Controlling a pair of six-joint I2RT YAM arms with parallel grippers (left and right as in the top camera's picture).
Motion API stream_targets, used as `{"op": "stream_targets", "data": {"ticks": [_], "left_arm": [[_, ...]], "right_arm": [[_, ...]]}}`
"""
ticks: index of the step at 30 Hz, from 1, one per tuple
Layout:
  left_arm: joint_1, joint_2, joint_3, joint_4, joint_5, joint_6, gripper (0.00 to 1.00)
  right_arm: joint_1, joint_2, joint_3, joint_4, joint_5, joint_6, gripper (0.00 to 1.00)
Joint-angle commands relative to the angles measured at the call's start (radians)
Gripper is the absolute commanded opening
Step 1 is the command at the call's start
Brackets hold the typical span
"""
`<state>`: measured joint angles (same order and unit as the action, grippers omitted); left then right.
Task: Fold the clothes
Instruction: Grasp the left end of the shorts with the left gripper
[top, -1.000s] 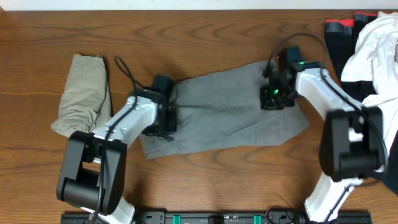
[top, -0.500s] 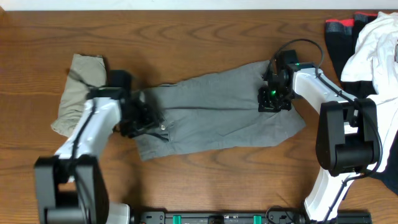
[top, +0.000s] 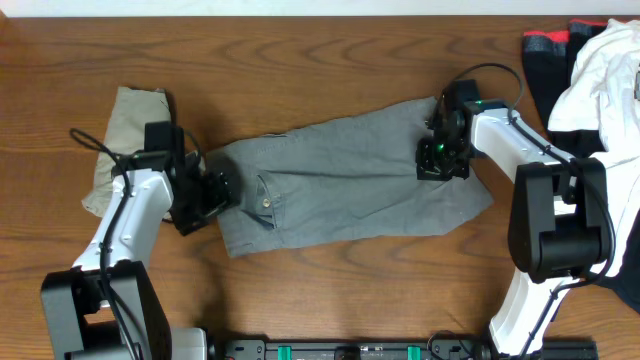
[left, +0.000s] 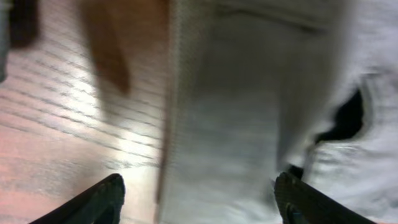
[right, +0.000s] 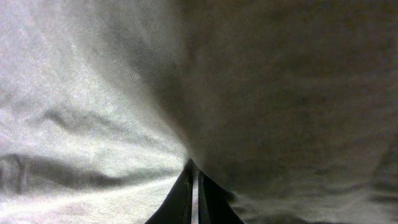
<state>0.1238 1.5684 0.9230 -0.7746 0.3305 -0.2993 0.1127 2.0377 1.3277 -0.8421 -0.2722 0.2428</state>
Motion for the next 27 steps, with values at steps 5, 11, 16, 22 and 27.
{"op": "stream_targets", "data": {"ticks": [5, 11, 16, 22, 27], "left_arm": [[0.039, 0.003, -0.122, 0.175, 0.138, -0.021, 0.9], [0.039, 0.056, -0.14, 0.295, 0.25, -0.016, 0.95], [0.039, 0.183, -0.14, 0.369, 0.313, -0.012, 0.95], [0.039, 0.307, -0.139, 0.409, 0.317, -0.006, 0.89], [0.031, 0.31, -0.138, 0.421, 0.335, 0.042, 0.52]], "right_arm": [[-0.05, 0.053, -0.014, -0.003, 0.14, 0.026, 0.05], [-0.04, 0.053, -0.014, -0.003, 0.134, 0.022, 0.05], [-0.031, 0.053, -0.014, 0.016, 0.133, 0.023, 0.04], [-0.027, 0.053, -0.014, 0.023, 0.122, 0.022, 0.04], [-0.027, 0.053, -0.014, 0.029, 0.106, 0.022, 0.04]]}}
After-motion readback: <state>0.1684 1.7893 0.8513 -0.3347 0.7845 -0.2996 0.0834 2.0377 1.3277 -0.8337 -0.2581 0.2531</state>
